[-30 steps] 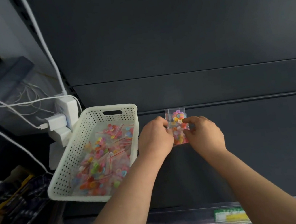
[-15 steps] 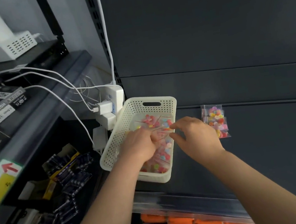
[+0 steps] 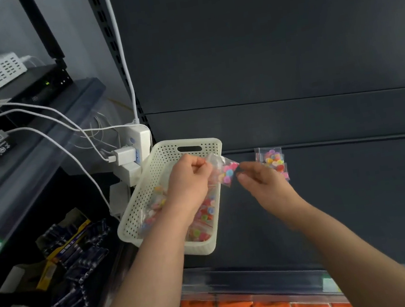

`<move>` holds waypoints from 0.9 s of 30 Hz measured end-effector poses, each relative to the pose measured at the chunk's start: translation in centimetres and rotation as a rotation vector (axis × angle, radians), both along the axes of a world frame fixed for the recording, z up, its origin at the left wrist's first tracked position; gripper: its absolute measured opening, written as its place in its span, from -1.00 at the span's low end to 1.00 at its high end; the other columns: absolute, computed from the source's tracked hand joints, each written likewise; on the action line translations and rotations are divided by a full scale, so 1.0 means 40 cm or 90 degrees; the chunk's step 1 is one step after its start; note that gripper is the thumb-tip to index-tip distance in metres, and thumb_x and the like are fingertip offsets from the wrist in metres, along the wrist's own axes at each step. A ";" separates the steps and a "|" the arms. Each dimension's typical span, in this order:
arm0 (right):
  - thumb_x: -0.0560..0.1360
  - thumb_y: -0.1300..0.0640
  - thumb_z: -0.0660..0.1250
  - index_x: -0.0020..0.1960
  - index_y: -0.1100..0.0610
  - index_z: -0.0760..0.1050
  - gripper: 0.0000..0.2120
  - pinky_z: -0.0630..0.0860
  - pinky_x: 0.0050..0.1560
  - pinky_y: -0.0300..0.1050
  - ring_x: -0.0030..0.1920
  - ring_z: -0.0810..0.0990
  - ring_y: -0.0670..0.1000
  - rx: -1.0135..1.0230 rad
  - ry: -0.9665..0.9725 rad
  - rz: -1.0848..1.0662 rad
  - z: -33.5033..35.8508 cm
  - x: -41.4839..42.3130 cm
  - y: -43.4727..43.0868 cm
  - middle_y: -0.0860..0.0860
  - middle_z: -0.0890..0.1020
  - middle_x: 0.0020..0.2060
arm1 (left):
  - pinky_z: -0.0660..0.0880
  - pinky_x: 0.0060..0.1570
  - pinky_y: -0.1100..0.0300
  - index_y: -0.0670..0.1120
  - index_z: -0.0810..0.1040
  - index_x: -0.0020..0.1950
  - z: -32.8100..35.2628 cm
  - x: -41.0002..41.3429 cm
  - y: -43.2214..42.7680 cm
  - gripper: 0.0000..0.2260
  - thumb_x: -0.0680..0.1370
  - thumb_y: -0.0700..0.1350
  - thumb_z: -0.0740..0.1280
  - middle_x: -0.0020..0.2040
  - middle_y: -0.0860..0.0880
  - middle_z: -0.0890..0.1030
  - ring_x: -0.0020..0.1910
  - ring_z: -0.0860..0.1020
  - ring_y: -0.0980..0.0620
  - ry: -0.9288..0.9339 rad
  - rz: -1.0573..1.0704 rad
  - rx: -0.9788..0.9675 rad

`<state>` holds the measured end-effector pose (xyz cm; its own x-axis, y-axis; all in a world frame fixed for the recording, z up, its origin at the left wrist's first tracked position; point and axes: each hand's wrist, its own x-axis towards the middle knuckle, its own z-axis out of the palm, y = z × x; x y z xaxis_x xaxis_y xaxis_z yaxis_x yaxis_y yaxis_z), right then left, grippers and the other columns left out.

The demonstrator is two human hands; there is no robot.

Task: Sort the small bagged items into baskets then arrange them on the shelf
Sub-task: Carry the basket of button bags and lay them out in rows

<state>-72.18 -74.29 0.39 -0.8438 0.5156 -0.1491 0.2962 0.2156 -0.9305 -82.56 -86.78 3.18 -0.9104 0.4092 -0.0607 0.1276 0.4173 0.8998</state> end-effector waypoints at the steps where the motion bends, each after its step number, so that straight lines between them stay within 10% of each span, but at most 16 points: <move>1: 0.60 0.03 0.23 0.36 0.03 0.40 -0.66 0.46 0.16 -0.18 0.16 0.53 -0.14 -0.063 0.013 -0.011 0.003 0.010 0.011 -0.10 0.58 0.16 | 0.59 0.04 0.01 -0.05 0.51 -0.04 -0.004 0.011 0.018 -0.93 0.62 -0.14 0.27 -0.06 0.00 0.69 -0.03 0.64 0.02 -0.036 -0.010 0.031; 8: 0.50 0.18 0.38 0.04 0.14 0.59 -0.88 0.53 -0.21 -0.23 -0.27 0.68 -0.11 -0.111 0.055 -0.129 -0.022 0.105 0.108 0.01 0.71 -0.25 | 0.61 -0.07 0.07 -0.01 0.44 -0.01 -0.069 0.107 0.137 -0.86 0.55 -0.21 0.36 0.00 -0.07 0.63 -0.07 0.63 0.01 -0.131 -0.073 0.023; 12: 0.45 0.14 0.43 0.12 0.05 0.55 -0.76 0.59 -0.09 -0.05 -0.27 0.68 -0.11 0.025 -0.063 -0.133 -0.072 0.151 0.157 -0.03 0.71 -0.26 | 0.61 0.02 -0.06 0.06 0.43 -0.04 -0.152 0.147 0.169 -0.79 0.48 -0.12 0.44 -0.09 0.00 0.64 -0.08 0.63 0.00 -0.087 -0.107 -0.140; 27: 0.48 0.19 0.38 0.19 0.07 0.47 -0.70 0.39 -0.36 -0.36 -0.30 0.53 -0.22 0.202 -0.124 -0.162 -0.124 0.127 0.192 -0.16 0.57 -0.34 | 0.50 -0.21 0.16 -0.01 0.40 0.30 -0.207 0.150 0.239 -0.58 0.52 0.08 0.42 -0.04 0.07 0.63 -0.06 0.61 0.06 0.092 -0.040 -0.323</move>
<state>-67.10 -66.62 -4.56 -0.6562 0.7487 -0.0942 0.5398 0.3786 -0.7519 -76.55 -77.23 -5.09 -0.8991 0.4146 -0.1405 0.2738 0.7831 0.5584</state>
